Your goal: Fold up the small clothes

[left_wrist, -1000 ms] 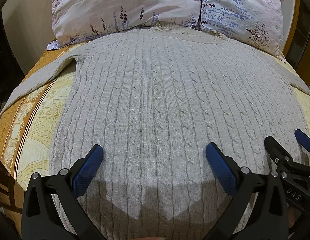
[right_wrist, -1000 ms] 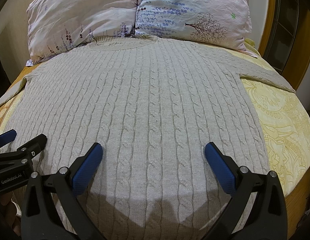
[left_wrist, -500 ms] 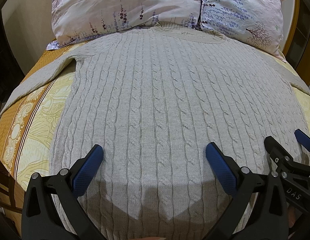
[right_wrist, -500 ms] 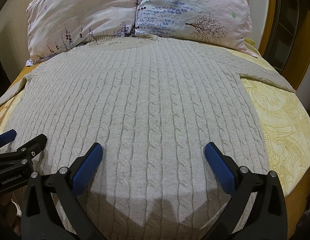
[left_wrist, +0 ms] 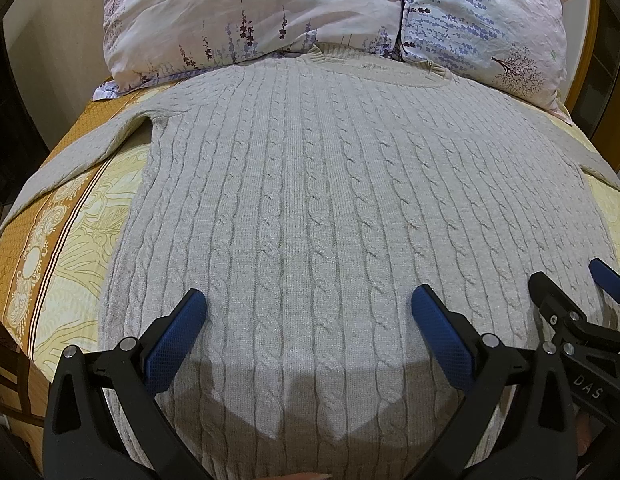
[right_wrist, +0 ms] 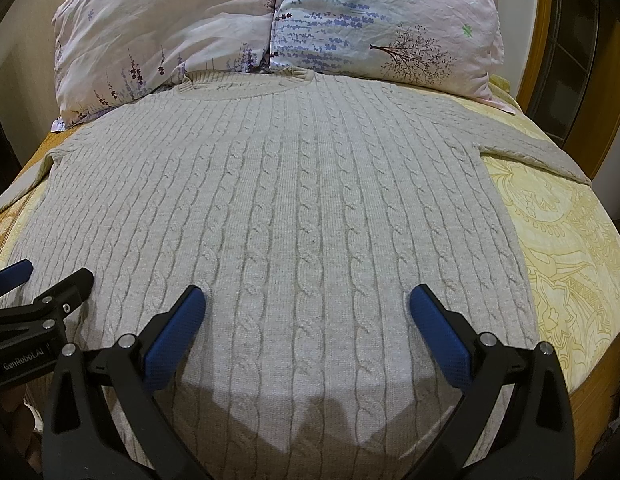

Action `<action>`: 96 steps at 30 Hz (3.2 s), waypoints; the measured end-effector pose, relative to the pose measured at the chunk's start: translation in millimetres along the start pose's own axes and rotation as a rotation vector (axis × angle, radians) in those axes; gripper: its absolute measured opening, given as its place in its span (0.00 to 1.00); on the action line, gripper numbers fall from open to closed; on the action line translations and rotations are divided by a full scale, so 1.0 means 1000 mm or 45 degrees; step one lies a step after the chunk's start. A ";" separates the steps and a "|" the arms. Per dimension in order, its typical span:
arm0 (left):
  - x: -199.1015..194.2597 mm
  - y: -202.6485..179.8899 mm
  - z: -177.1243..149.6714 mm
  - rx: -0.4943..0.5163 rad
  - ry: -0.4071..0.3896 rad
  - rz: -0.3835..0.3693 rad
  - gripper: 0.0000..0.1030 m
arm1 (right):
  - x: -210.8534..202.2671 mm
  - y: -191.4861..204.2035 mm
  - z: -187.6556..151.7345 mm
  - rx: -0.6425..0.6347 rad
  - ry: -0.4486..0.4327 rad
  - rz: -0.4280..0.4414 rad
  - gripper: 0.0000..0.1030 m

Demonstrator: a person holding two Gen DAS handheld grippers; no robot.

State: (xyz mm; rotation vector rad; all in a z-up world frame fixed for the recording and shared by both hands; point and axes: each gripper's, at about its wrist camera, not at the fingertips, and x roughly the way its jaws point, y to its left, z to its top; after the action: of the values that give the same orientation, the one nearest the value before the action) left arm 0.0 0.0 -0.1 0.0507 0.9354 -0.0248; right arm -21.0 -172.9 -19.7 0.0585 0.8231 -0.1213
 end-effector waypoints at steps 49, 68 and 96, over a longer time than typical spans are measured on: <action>0.020 0.030 0.106 0.039 -0.109 -0.258 0.99 | 0.067 -0.312 0.093 1.083 0.003 0.174 0.67; 0.067 0.029 0.138 -0.131 -0.030 -0.542 0.99 | 0.087 -0.368 0.097 1.223 -0.086 -0.048 0.13; 0.078 0.001 0.147 -0.213 0.031 -0.916 0.80 | 0.099 -0.087 0.151 0.397 0.080 0.593 0.51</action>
State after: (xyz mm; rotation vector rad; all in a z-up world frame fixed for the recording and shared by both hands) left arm 165.0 -7.3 24.2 -0.4431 0.9369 -0.6113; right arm 143.9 -282.6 9.5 0.5460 0.8280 0.1938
